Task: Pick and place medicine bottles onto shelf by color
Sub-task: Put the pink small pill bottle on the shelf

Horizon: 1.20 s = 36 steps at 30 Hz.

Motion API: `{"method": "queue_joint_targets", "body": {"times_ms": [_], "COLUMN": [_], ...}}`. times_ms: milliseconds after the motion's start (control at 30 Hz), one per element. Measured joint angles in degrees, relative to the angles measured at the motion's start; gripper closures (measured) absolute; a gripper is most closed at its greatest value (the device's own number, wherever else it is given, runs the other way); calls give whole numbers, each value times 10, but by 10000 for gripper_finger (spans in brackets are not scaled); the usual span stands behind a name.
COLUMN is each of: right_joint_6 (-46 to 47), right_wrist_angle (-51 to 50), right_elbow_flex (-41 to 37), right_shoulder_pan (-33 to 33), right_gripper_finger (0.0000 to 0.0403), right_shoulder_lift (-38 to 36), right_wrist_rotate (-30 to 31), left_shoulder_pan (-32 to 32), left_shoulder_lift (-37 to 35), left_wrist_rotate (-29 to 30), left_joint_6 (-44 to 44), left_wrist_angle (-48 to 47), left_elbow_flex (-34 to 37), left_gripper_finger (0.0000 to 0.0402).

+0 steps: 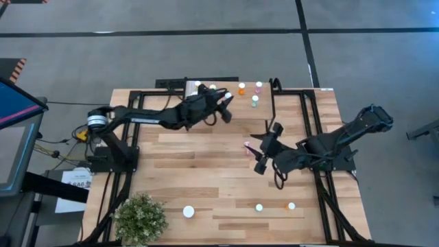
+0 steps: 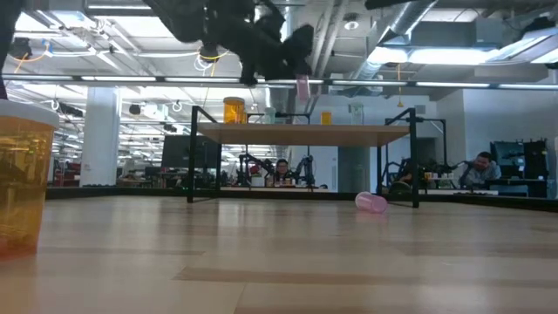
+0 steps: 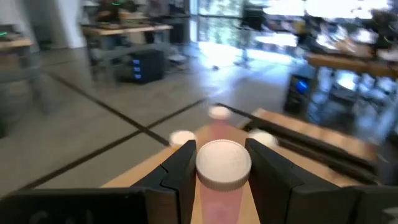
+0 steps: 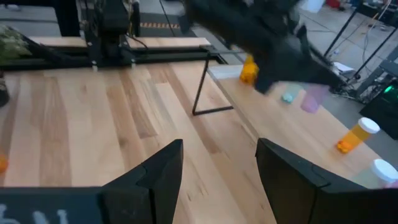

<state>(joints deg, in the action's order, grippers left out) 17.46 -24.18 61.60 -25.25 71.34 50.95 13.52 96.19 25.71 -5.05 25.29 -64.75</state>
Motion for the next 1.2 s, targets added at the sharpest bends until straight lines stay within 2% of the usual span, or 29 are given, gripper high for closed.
{"method": "queue_joint_targets", "body": {"times_ms": [167, 400, 567, 1067, 1200], "right_joint_6": [7, 7, 12, 18, 22], "right_wrist_angle": [-5, -1, -3, -6, -7], "right_elbow_flex": [0, 0, 0, 0, 0], "right_shoulder_pan": [-16, -13, -4, -1, -1], "right_gripper_finger": [179, 179, 179, 179, 179], "right_shoulder_lift": [-4, 1, 2, 2, 2], "right_wrist_rotate": [10, 19, 18, 17, 17], "left_shoulder_pan": [13, 15, 17, 26, 26], "left_shoulder_lift": [60, 101, 108, 109, 108], "left_wrist_rotate": [69, 112, 133, 136, 129], "left_joint_6": [-30, 1, -7, -19, -19], "left_wrist_angle": [18, -13, -23, -34, -34], "left_elbow_flex": [-23, -49, -50, -50, -50], "left_gripper_finger": [294, 294, 294, 293, 283]}}
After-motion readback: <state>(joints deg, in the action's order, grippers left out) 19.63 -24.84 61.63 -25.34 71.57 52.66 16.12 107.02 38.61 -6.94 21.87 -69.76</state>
